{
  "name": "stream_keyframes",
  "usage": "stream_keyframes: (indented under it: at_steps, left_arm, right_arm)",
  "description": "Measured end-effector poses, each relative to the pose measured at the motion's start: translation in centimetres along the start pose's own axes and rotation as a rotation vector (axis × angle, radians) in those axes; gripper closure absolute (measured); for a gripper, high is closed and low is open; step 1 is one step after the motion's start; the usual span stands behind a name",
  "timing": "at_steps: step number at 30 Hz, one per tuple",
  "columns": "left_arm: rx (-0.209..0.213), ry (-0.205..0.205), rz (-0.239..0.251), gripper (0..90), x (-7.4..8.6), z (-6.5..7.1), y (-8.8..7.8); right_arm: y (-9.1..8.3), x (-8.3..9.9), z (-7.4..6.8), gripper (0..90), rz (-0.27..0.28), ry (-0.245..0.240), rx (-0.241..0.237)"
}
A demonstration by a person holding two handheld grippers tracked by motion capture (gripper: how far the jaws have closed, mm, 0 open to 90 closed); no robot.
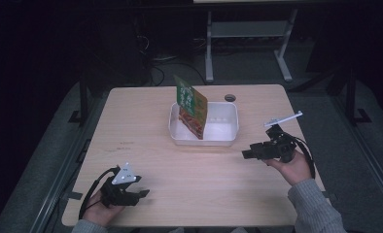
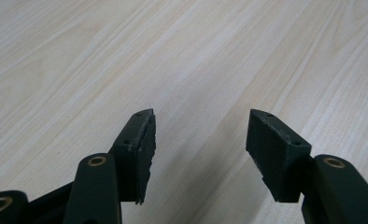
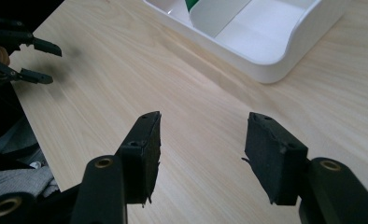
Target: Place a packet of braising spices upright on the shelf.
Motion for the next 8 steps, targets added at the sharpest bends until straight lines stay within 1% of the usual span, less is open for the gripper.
stream_keyframes:
  at_steps: [2, 3, 5, 8]
  left_arm:
    - [0.0, 0.0, 0.001, 41.9, 0.0, 0.0, 0.0]
    - [0.0, -0.001, 0.001, 41.9, 0.0, 0.0, 0.0]
    - [0.001, 0.001, -0.001, 41.8, 0.0, 0.0, 0.0]
    - [0.001, 0.001, 0.001, 41.7, 0.0, 0.0, 0.0]
  right_arm:
    - [-0.1, 0.7, -0.1, 44.4, -0.002, -0.003, 0.001]
    - [-0.1, 0.7, -0.1, 44.4, -0.002, -0.003, 0.001]
    - [-0.1, 1.2, -0.2, 44.2, 0.002, -0.003, -0.001]
    - [-0.4, 2.3, -0.4, 43.2, 0.009, -0.008, 0.001]
Point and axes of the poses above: each handheld gripper's, and its own axes: y roughly forward along the jaws, x roughly out of its underside, z roughly to its right, the point moved 3 cm from there along y, roughly forward along the jaws, and after that the axes turned 14 degrees about z, right-handed, at the moved point
